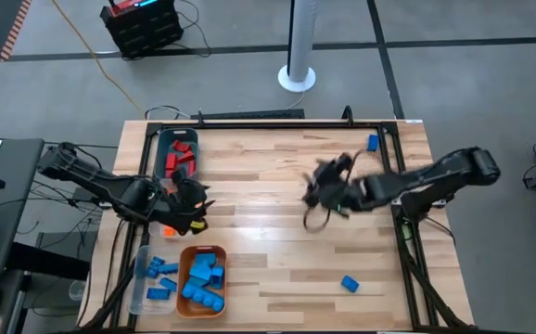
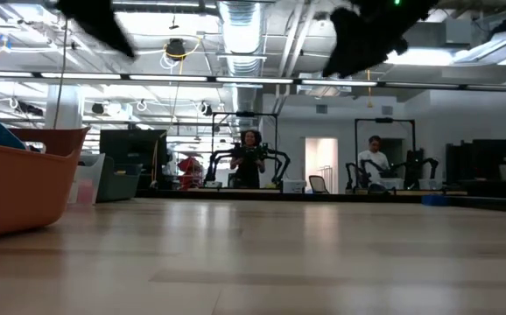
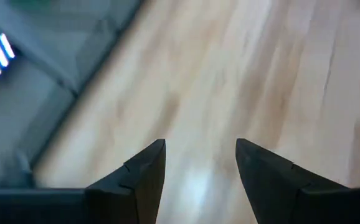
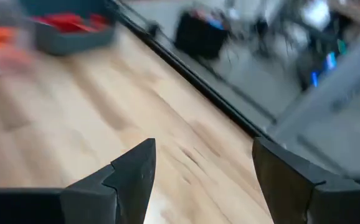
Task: Sort blocks
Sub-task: Put the blue game piece into the bottom transparent bin
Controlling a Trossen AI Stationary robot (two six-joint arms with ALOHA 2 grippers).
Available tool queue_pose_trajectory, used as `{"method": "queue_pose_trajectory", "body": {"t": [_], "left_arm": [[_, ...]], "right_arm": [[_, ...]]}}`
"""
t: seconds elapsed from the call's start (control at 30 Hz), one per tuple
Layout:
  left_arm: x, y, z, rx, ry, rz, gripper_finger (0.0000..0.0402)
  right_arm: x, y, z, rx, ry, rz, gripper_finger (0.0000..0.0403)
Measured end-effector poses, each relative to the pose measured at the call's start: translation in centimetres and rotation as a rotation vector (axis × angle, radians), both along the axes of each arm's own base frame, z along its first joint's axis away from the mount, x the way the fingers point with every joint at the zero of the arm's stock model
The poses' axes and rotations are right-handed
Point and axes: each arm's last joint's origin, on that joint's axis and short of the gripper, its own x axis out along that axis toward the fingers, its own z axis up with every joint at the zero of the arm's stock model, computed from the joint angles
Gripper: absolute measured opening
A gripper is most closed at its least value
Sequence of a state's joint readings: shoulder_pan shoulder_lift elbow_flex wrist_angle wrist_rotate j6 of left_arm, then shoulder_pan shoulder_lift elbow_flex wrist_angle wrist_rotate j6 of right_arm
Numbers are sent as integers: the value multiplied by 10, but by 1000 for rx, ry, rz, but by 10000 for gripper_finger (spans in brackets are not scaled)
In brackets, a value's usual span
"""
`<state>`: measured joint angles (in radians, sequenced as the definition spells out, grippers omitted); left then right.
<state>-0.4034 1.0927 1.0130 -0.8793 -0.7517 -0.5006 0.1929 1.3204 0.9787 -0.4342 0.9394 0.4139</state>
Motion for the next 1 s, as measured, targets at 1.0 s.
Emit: {"method": "queue_pose_trajectory", "body": {"t": [1.0], "left_arm": [[25, 8, -30, 407, 22, -229, 139]], "right_arm": [[-113, -259, -85, 677, 365, -796, 270]]}}
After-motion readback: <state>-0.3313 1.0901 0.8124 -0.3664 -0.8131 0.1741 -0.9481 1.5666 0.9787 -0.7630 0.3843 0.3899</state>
